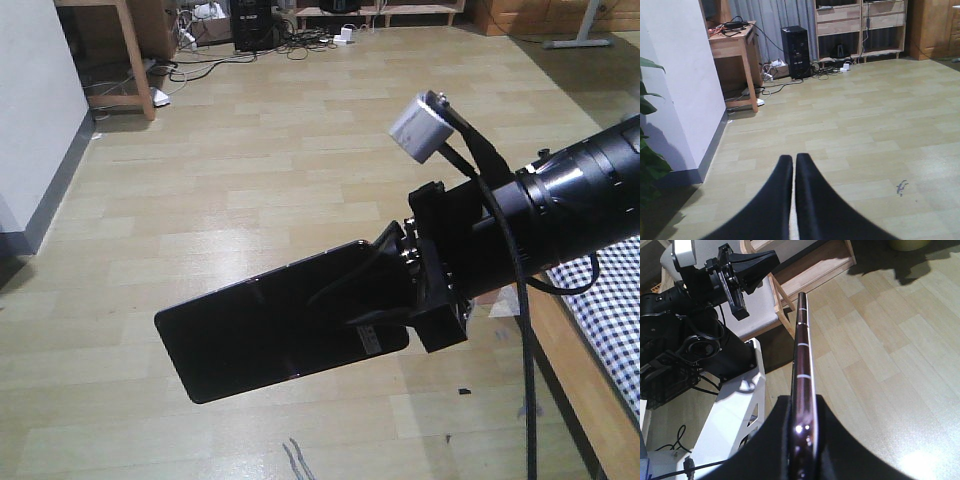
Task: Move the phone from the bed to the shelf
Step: 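Drive away from the bed holding the phone in the right gripper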
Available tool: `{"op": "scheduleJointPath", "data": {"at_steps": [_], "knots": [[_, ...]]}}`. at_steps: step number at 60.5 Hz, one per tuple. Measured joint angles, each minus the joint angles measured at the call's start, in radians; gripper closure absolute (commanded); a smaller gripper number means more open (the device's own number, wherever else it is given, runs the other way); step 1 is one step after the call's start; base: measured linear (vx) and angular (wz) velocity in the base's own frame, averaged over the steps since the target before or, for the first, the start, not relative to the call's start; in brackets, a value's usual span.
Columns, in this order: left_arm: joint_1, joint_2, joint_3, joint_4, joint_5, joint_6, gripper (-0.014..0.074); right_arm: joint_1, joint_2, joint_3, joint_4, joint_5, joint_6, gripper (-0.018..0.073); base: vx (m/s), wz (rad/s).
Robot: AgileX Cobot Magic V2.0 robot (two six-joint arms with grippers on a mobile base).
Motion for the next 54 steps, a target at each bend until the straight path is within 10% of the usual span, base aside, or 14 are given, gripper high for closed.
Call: {"op": "scheduleJointPath", "data": {"at_steps": [54], "knots": [[0.0, 0.0, 0.0, 0.0, 0.0, 0.0, 0.0596, 0.0, 0.0, 0.0, 0.0, 0.0, 0.0, 0.056, 0.2, 0.04]]}}
